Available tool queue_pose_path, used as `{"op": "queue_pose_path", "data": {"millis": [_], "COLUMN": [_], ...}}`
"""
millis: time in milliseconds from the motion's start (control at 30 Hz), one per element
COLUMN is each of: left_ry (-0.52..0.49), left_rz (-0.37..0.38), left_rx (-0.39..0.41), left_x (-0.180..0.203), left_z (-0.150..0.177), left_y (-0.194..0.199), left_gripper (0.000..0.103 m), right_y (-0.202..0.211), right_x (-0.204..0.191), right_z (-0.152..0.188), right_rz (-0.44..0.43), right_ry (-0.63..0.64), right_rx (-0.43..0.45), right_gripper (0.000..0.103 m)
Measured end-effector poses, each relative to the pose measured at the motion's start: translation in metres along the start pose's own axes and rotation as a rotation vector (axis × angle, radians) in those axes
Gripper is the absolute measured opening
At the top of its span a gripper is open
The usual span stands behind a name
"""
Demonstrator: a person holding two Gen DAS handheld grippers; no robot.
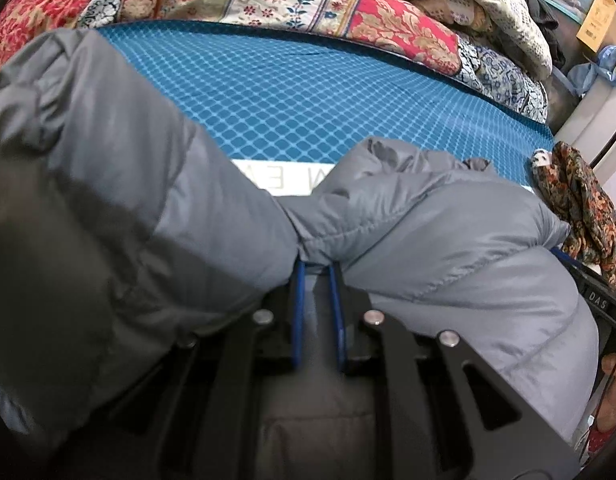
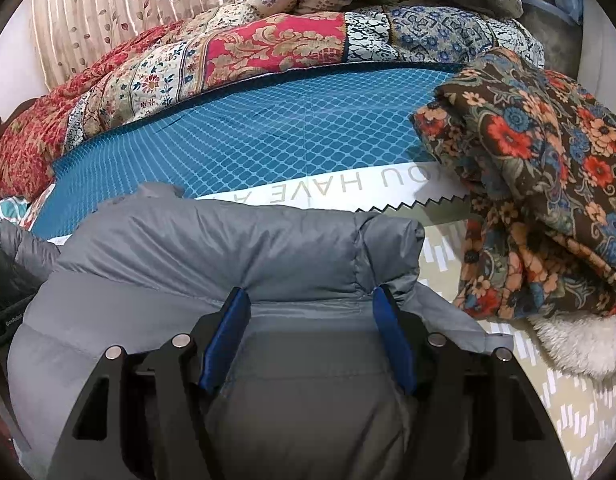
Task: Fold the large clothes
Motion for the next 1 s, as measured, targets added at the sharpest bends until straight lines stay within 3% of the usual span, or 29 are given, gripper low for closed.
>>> {"op": "queue_pose_path", "data": {"millis": [300,400,567,700,800,1000], "left_ry": [0.003,-0.021,-0.105,-0.052,-0.012,0.015], "left_rz": [-0.01,-0.047,0.003,-0.041,-0.121,-0.164], "left_rx": [-0.035,-0.056,0.061,0.109,0.065,0.003], "left_x": [0.001,0.005,0.02,-0.01,-0.045,-0.072], "left_z": [-0.001,-0.004,-0.025,-0.043,-0.038,-0.021], "left_y": [0.003,0.019,0.076,0.104,0.092,0.061], "left_gripper": [0.015,0.015,0.015,0.015,0.015,0.015], "right_y": [-0.002,-0.003,-0.003,-0.004,-0.004,-0.004], "right_x": [-0.001,-0.001,-0.001,-0.001,-0.002,-0.002], "right_z": [0.0,0.0,0.001,0.0,0.0,0.0], "right_rz": [0.023,0.028,0.034,0.035,0.041,0.044], "right_ry": [0.019,0.025,0.028,0.03,0.032,0.034], "right_rx": [-0.002,-0.004,0.0,0.001,0.003,0.004], "right_gripper": [0.063,0.063,0.063,0.063,0.063,0.063]}}
Point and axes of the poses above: each gripper's, at about its wrist camera, not at the fingertips, and y roughly against the way its jaws point, x to its right, z to its underside, the point moved 9 cm from there along -y, roughly the way its jaws point, and after that the axes turned 6 degrees about y, right-handed, at the moved point
